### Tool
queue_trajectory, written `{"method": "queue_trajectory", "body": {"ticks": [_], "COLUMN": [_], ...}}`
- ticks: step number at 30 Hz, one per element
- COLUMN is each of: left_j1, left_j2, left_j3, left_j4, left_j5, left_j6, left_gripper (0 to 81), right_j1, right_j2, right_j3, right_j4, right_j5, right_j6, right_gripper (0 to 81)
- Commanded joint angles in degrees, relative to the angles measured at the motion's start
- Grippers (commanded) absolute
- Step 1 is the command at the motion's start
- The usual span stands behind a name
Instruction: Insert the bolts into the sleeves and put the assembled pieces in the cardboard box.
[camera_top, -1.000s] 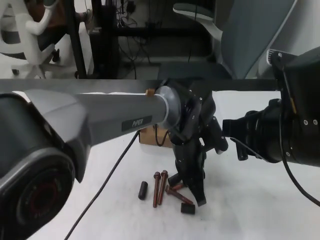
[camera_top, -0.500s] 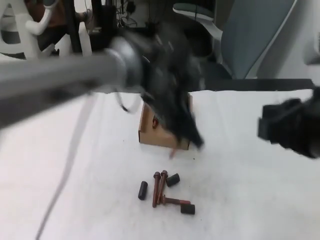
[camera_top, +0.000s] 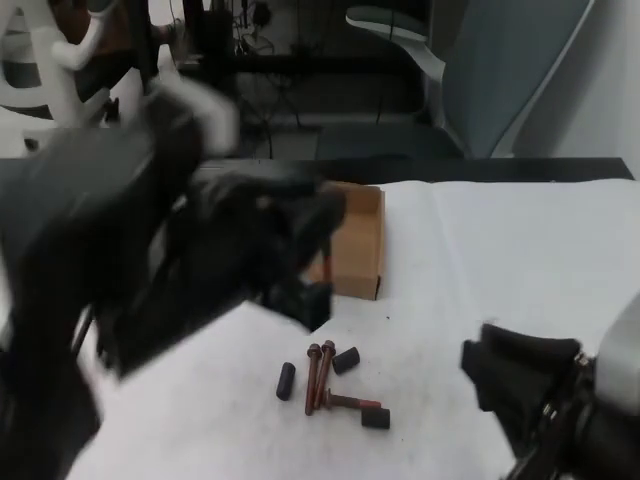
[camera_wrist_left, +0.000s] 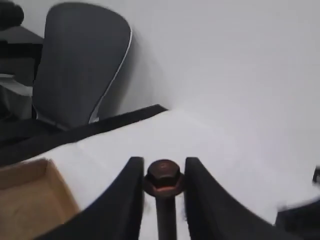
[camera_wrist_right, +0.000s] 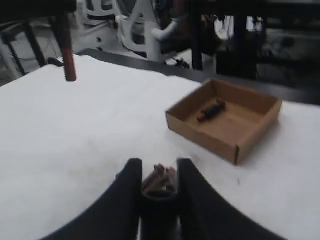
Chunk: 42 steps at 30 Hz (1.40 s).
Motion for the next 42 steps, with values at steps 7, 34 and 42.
{"method": "queue_trajectory", "body": {"ticks": [7, 34, 42], "left_j1": [-5.3, -10.3, -10.0], "left_j2": [1.2, 6.9, 6.8], "left_j3": [10.2, 10.2, 10.2], "left_j4": [-25.7, -33.5, -39.0], "left_j5": [-11.0, -9.9, -10.1], "left_j6": [-2.4, 6.9, 6.7], "left_gripper": [1.8, 1.8, 1.8], "right_j1": [6.4, 10.7, 10.7], "right_j2": [14.8, 40.3, 40.3], "right_j3": [4.1, -2.6, -2.6], "right_j4": [-21.8, -58.7, -58.4], "right_j5": [-1.4, -2.9, -3.9], "right_j6": [-8.9, -18.9, -19.2], "right_gripper": [0.6, 0.6, 0.6]}}
